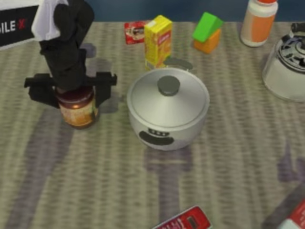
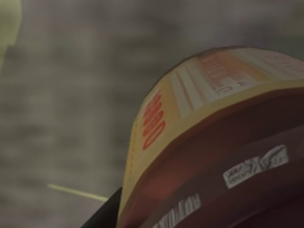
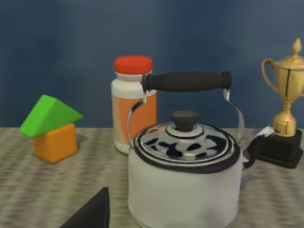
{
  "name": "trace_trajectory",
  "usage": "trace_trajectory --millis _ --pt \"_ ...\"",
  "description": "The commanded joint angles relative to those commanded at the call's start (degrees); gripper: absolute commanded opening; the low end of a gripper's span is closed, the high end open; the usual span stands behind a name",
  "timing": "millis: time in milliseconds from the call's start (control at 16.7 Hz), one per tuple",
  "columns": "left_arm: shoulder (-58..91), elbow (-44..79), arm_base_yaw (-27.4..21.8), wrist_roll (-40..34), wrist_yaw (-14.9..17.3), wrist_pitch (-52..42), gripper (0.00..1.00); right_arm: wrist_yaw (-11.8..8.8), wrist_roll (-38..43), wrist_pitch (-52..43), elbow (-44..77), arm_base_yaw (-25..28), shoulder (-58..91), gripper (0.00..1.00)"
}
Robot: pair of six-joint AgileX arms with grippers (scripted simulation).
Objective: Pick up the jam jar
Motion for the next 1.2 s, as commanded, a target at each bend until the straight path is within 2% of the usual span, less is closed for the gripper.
trace_trajectory --millis 60,840,1200 --pt "0.0 0.0 0.0 0.0 0.0 0.0 0.0 0.0 0.0 0.0 0.0 0.0 0.0 1.0" --pt "0.0 0.0 0.0 0.0 0.0 0.0 0.98 0.0 0.0 0.0 0.0 0.0 0.0 1.0" --pt "0.0 0.0 0.0 0.0 0.0 0.0 1.0 0.0 0.0 0.0 0.0 0.0 0.0 1.0"
